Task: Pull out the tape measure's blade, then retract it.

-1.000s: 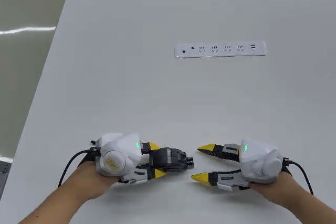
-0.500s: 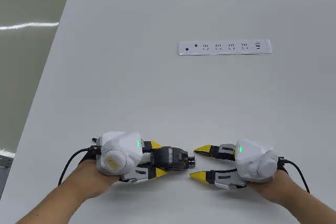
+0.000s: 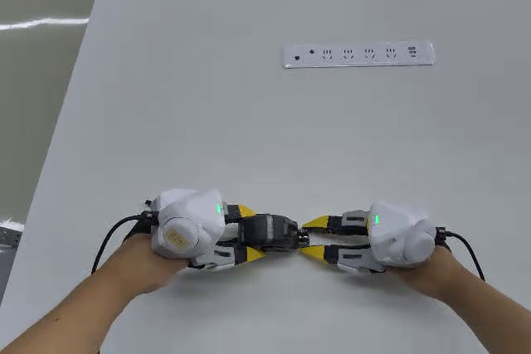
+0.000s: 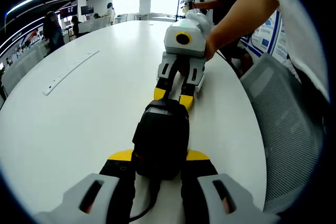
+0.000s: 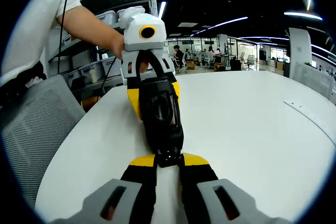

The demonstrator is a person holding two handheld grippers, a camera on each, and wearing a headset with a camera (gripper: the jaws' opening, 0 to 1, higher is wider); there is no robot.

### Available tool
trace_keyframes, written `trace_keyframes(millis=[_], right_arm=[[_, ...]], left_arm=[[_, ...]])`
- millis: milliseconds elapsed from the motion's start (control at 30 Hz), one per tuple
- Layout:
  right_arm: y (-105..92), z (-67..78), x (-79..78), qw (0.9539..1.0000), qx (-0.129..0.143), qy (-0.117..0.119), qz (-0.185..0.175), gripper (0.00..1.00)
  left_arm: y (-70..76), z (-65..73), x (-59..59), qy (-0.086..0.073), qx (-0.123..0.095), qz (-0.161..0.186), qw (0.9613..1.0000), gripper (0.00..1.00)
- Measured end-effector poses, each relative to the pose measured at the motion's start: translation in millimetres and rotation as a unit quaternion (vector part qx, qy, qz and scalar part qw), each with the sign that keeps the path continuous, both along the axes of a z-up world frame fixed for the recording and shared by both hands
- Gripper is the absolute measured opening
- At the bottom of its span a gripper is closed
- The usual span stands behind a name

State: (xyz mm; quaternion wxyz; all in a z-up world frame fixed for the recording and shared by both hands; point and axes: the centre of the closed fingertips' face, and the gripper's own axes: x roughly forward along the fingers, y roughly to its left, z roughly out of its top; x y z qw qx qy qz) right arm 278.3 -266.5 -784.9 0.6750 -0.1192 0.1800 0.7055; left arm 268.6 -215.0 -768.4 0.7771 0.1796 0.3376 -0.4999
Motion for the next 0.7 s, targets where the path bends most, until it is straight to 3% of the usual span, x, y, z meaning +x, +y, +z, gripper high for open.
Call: trace_keyframes(millis=[700], right_arm=[[1.4,-1.0,3.2,0.9999,0.006,0.011,-0.004,0.14]], left_arm=[[0.3,0.4,-0.3,0.001,-0.001,0.003,1.0000,0.29]])
